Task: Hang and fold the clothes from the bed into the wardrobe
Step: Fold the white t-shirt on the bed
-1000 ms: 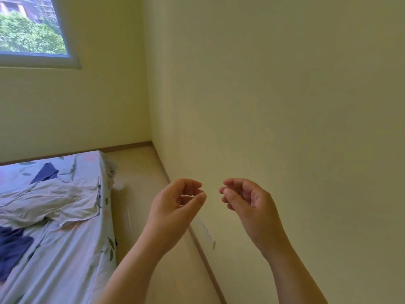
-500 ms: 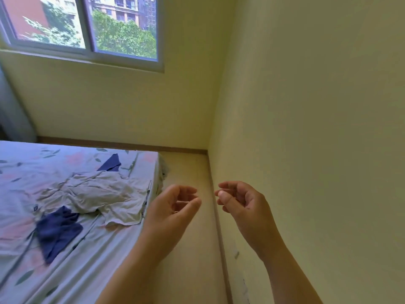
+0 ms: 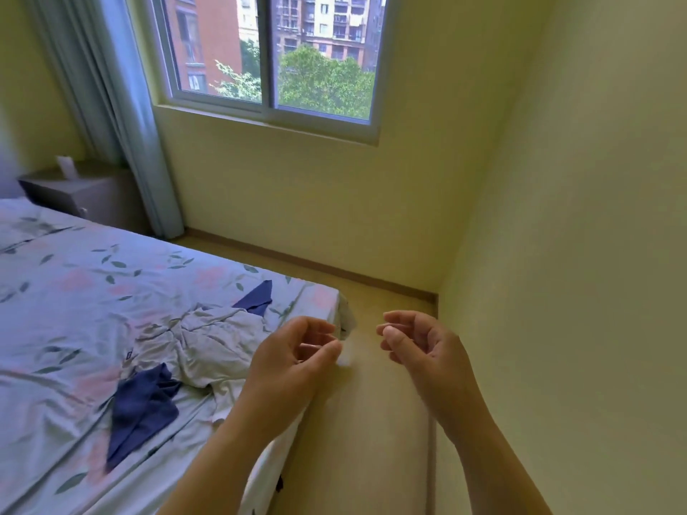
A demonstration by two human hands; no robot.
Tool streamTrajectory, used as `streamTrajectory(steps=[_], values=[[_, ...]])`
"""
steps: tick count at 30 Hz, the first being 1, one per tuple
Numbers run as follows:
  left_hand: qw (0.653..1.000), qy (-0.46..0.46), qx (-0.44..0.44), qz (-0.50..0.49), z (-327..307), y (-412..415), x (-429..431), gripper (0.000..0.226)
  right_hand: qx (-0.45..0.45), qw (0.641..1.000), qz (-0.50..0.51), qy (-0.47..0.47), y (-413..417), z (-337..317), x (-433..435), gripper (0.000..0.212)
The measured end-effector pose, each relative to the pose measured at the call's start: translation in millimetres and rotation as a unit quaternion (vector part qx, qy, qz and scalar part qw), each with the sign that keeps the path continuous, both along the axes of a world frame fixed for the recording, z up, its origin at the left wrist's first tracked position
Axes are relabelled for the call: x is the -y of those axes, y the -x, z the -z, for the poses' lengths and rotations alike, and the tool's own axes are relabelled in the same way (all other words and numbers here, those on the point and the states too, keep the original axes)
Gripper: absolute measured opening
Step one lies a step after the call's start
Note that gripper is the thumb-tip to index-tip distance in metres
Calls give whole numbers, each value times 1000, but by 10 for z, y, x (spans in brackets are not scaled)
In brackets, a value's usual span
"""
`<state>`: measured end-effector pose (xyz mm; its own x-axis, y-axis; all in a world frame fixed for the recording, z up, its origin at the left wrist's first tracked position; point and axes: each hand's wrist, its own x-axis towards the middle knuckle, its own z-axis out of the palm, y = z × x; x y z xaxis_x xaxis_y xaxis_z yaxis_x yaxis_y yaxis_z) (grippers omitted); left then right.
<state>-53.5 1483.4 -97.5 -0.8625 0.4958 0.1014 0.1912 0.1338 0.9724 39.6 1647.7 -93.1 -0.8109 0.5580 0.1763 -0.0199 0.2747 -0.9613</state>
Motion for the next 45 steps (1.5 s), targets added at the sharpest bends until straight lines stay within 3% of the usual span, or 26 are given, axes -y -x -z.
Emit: streamTrajectory(steps=[11,24,37,45], values=[[991,34,29,-123,333,1320,-553,13,41,993,-109,6,1681,239,-820,15],[981,34,51,-186,410,2895,-1199,11,106,979,-172,-24,3443,321,-1534,14],[923,32,64,-378,434,3816,-1998,13,120,927,-354,-34,5207,287,-2342,13],[888,35,61,-455,365,4172,-2062,12,119,897,-426,-25,5858,267,-2286,13]])
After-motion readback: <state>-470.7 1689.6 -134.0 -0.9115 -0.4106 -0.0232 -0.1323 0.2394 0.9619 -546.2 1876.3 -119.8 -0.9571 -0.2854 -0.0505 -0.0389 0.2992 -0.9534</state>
